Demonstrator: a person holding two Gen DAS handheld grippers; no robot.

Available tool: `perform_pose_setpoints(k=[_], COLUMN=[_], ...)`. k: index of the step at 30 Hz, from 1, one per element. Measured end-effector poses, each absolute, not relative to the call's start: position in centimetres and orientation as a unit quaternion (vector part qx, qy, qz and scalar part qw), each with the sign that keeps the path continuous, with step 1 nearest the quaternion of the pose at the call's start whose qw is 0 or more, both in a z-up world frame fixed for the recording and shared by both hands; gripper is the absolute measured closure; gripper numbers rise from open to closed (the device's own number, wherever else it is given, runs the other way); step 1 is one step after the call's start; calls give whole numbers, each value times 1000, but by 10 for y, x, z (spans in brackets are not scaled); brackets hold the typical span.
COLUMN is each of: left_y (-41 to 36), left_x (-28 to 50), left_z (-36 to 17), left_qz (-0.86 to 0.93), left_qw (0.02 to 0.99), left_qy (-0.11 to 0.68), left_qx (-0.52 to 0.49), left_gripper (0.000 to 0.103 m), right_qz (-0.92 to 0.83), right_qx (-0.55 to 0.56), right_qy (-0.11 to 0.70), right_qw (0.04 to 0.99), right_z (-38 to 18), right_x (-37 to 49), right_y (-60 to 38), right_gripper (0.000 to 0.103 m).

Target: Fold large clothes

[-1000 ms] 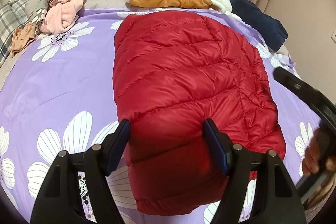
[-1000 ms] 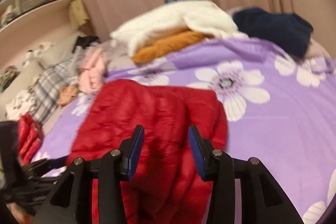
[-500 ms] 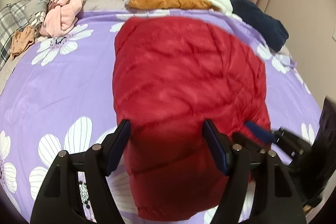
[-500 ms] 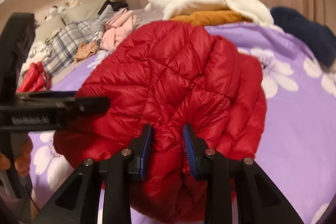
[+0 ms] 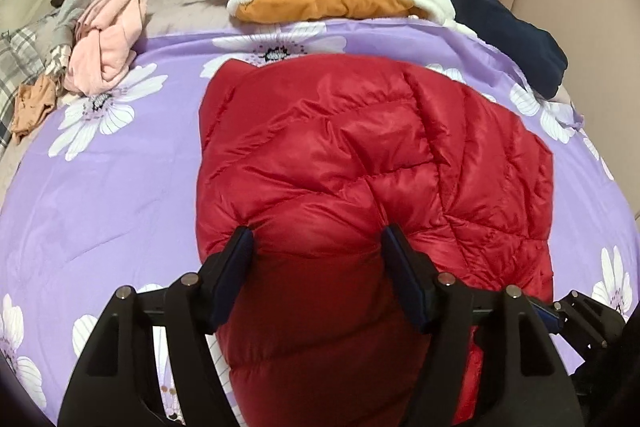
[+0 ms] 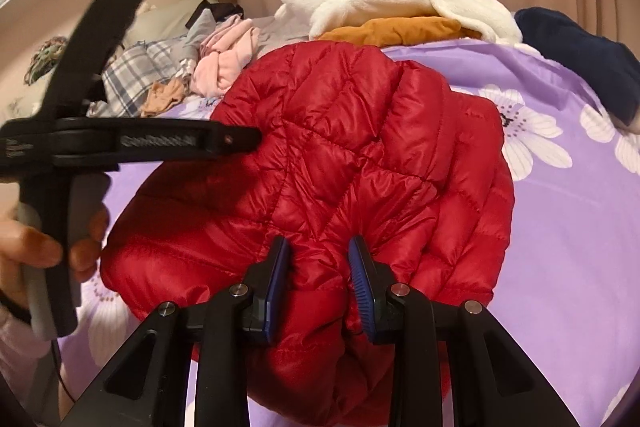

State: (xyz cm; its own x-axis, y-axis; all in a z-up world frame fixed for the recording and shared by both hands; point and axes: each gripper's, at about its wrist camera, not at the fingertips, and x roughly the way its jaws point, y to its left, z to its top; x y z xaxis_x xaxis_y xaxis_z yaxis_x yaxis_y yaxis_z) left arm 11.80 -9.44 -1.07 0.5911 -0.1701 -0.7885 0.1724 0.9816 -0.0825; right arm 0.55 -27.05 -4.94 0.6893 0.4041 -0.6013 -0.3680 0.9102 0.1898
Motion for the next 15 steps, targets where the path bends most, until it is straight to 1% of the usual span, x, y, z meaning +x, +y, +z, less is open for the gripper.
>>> perform_pose_setpoints(k=[8, 15], left_y=[-85, -78], left_x=[100, 59], left_z=[4, 23], left_qz=[-95, -106], left_qw=[895, 900], left_qy=[436, 423], left_qx=[-21, -15], left_gripper=[34, 37], right_qz=[206, 202], right_qx=[32, 67], right_qy=[336, 342], right_qw=[919, 915], right_z=[-49, -46], right_x=[5, 4], right_y=[-270, -276], right_gripper=[70, 70])
